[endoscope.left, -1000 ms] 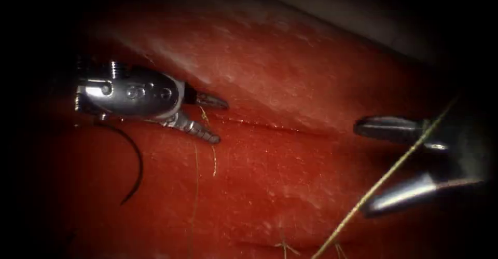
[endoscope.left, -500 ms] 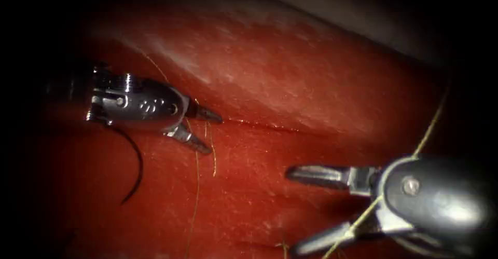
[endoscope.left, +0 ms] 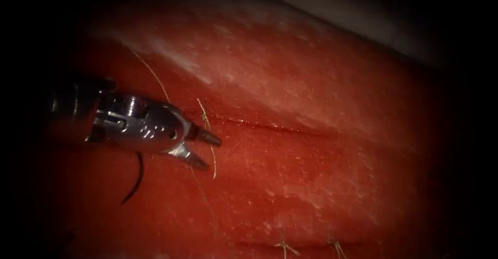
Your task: Wound Closure
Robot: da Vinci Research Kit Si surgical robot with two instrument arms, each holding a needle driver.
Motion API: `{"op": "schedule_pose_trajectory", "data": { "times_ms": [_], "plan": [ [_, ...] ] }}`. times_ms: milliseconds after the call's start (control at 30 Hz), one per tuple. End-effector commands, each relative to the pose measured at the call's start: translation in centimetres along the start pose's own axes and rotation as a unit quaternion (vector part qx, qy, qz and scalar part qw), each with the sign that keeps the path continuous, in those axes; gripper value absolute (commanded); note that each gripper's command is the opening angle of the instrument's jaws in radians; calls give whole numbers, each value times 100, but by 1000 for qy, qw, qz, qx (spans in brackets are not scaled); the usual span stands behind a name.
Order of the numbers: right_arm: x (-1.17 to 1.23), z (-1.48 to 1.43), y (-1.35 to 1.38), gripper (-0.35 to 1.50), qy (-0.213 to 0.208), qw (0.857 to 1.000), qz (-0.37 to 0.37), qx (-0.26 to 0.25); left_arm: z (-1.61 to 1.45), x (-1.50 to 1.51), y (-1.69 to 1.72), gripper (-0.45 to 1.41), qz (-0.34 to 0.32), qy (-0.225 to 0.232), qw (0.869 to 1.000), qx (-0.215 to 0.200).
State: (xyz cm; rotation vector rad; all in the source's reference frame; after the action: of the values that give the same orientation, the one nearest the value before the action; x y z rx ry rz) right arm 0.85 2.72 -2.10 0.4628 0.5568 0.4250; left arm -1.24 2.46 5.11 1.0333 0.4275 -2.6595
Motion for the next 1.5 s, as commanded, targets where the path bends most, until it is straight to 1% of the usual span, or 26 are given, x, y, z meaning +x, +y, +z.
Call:
{"op": "schedule_pose_trajectory", "data": {
  "times_ms": [33,67,100,167,200,233,267,367,400,433,500,533,567,600,667,767,800,833,967,1033,1067,1167,1200,1400,1467,1500],
  "plan": [
    [-4,-7,9,133,-30,999,-3,12,9,0,1,14,0,0,1000,-1],
    [-9,-19,11,126,-66,996,-8,57,10,-1,1,14,4,0,1000,-1],
    [-12,-27,11,123,-81,992,1,100,10,-1,1,14,4,0,1000,-1],
    [-14,-39,10,121,-97,982,26,161,11,-1,1,14,3,0,1000,-1],
    [-11,-51,8,116,-106,964,36,242,11,-1,1,14,4,0,1000,-1],
    [-7,-56,9,115,-104,954,39,278,11,-1,1,14,3,0,1000,-1],
    [9,-65,17,111,-62,935,59,344,11,0,0,14,6,0,1000,-1],
    [42,-71,40,96,20,917,99,386,13,0,0,13,6,0,1000,0],
    [52,-71,45,83,46,911,105,397,13,0,0,13,6,0,1000,0],
    [72,-63,55,79,98,900,128,406,12,0,0,13,6,0,1000,-1],
    [84,-52,60,79,135,889,144,412,12,0,1,13,7,0,1000,-1],
    [98,-33,63,81,165,873,187,419,11,-1,2,13,7,0,1000,-1],
    [103,-23,63,81,184,865,201,421,11,-1,2,13,7,0,1000,-1],
    [109,-10,64,81,209,862,211,412,11,-1,2,13,7,0,1000,-1],
    [121,22,61,88,260,859,225,378,11,-2,2,13,8,0,1000,-1],
    [131,53,53,91,303,855,246,342,11,-1,2,13,7,0,1000,-1],
    [134,62,50,96,316,861,232,325,11,-1,2,13,7,0,1000,-1],
    [139,80,41,99,332,871,205,297,10,-2,2,13,11,1,1000,-1],
    [150,115,29,101,336,897,166,234,10,-1,2,13,28,1,1000,-2],
    [152,127,27,101,341,901,158,218,11,1,1,13,39,3,999,-1],
    [153,139,29,99,348,906,152,187,11,5,1,13,47,7,999,1],
    [148,149,36,99,353,911,153,148,11,14,4,9,59,11,998,1],
    [143,154,43,99,355,915,153,118,10,19,6,7,68,12,998,3],
    [124,169,52,101,348,922,159,59,12,28,8,0,91,25,995,11],
    [121,172,52,105,341,927,150,40,13,28,8,-2,94,25,995,12],
    [119,175,52,111,335,930,149,27,15,28,8,-9,97,25,995,12]
  ]
}}
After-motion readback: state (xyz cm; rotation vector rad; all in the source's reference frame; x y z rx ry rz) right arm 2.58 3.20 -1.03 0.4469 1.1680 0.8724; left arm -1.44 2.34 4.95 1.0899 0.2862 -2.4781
